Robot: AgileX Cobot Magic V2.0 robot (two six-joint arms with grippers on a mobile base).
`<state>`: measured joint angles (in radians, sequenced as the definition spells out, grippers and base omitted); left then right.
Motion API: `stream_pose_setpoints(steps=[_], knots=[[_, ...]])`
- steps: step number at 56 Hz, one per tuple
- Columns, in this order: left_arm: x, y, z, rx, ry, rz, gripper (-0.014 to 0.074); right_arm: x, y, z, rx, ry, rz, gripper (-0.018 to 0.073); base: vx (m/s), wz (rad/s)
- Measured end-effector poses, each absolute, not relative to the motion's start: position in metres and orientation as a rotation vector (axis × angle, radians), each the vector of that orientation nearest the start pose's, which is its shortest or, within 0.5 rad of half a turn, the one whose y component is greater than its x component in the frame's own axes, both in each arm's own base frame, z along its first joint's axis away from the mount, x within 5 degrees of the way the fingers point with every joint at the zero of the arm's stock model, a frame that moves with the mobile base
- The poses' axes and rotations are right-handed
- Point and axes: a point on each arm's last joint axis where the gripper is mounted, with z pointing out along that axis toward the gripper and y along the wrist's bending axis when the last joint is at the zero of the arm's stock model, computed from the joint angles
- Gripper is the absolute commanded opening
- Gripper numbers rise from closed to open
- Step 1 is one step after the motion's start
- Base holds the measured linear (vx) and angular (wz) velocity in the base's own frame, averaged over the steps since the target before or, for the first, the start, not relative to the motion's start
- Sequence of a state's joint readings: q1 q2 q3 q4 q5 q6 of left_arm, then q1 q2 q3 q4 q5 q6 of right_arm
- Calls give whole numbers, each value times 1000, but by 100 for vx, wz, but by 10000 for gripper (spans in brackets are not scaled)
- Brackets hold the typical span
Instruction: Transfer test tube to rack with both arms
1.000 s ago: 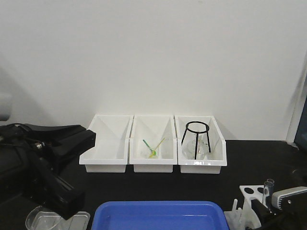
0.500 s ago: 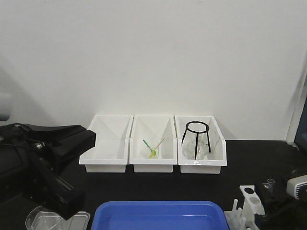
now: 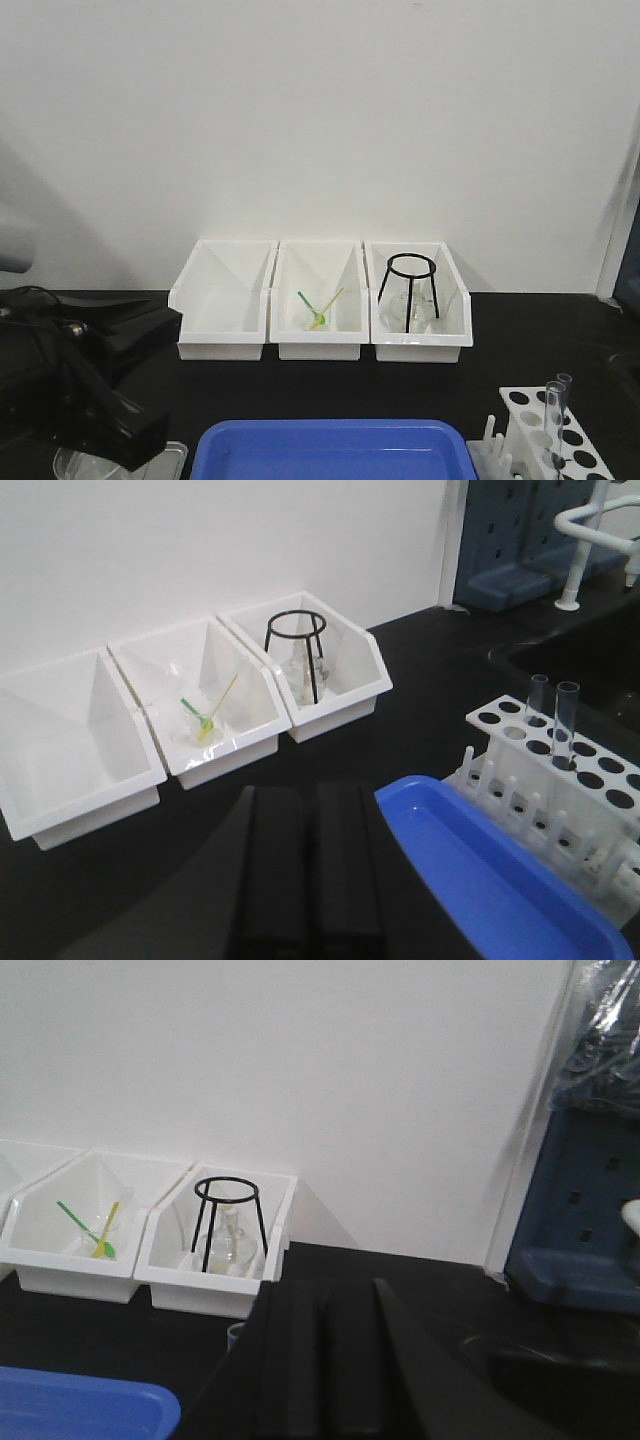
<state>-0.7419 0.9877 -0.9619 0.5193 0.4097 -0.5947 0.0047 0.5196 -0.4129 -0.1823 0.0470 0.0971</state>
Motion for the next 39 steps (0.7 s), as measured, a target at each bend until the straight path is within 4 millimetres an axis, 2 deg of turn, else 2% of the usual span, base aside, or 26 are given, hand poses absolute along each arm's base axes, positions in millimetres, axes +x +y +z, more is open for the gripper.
stream_pose_setpoints(steps=[5, 10, 39], knots=[[168, -129, 391, 446, 1834, -408, -6, 101, -2, 309, -54, 1643, -79, -15, 0, 0], [167, -129, 391, 446, 1835, -409, -6, 96, -2, 309, -47, 1644, -80, -13, 0, 0], [167, -129, 389, 438, 1853, -408, -6, 95, -2, 308, -37, 1654, -72, -11, 0, 0]])
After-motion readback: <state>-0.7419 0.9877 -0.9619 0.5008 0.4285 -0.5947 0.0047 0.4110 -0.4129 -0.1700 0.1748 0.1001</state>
